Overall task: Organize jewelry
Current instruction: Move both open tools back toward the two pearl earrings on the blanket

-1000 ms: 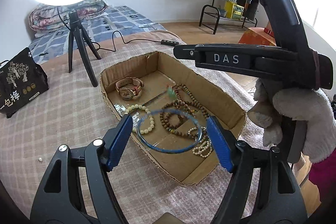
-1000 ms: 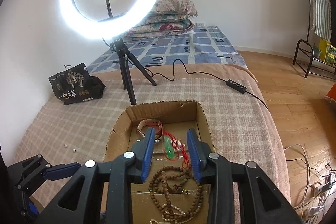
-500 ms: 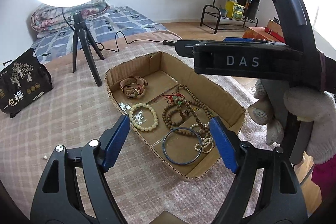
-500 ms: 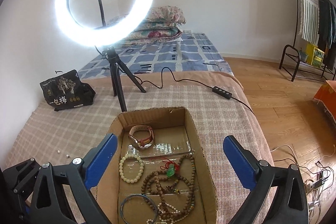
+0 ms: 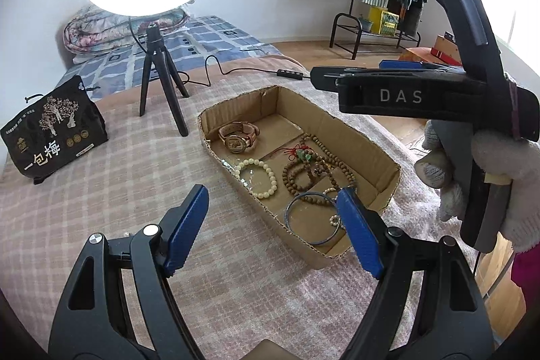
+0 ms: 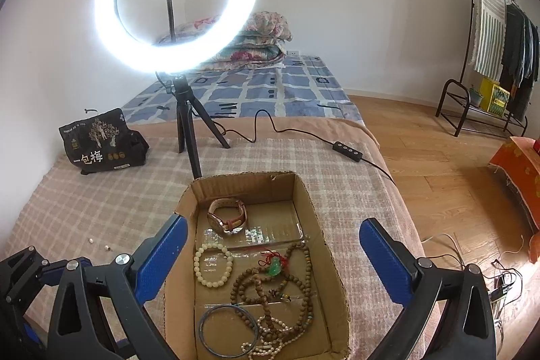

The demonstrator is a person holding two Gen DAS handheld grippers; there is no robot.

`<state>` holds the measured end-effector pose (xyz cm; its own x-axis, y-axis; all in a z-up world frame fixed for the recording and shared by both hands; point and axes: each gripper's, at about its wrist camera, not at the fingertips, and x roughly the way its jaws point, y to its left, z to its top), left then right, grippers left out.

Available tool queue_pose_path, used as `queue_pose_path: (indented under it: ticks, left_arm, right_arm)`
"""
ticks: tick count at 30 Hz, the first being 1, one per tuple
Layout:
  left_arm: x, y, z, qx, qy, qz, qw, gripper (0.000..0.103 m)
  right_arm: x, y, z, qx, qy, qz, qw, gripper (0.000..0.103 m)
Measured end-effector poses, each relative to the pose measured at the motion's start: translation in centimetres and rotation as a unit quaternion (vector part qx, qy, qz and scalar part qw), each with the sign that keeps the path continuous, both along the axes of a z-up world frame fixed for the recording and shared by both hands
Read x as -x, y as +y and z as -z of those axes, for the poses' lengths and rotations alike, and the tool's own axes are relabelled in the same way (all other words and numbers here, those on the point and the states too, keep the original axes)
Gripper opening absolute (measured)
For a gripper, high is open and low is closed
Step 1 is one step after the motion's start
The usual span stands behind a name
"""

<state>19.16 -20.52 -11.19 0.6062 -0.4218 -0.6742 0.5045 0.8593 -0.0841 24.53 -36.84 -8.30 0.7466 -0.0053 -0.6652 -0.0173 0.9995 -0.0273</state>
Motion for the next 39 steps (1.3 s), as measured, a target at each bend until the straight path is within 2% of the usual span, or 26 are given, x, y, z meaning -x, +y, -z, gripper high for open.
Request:
queue_pose_path:
  ticks: [6, 11, 17, 30, 35, 37, 39]
  left_arm:
    - [0.4, 2.7, -0.2, 0.004, -0.005, -0.019, 0.9998, 0.081]
    - [0.2, 5.5, -0.2, 0.009, -0.004, -0.043, 0.999, 0.081]
    - [-0.1, 9.4, 0.0, 0.005, -0.014, -0.075, 0.9971, 0.081]
    - [-1.5, 19.3, 3.2, -0.029, -0.005, -0.154, 0.9877, 0.081]
    - [-2.5, 21.6, 4.8, -0.025, 0.013, -0.168, 0.9853, 0.08]
    - [-3.0, 22.0, 5.5, -0.02, 0.025, -0.167, 0.9854, 0.068]
    - [-3.5, 22.0, 6.3, -0.019, 0.038, -0.163, 0.9857, 0.06]
  right_arm:
    - [0.6, 0.7, -0.8, 0.004, -0.016, 0.025, 1.0, 0.103]
    - [0.9, 2.5, -1.2, 0.013, -0.015, 0.011, 1.0, 0.103]
    - [1.2, 6.3, -1.0, 0.067, -0.013, -0.002, 0.998, 0.103]
    - [1.3, 12.7, 0.9, 0.034, -0.001, -0.082, 0.996, 0.102]
    - [0.9, 14.6, 2.9, 0.001, 0.027, -0.11, 0.994, 0.094]
    - [0.7, 15.4, 3.9, -0.008, 0.041, -0.12, 0.992, 0.086]
    - [0.5, 16.4, 5.2, -0.012, 0.058, -0.133, 0.989, 0.078]
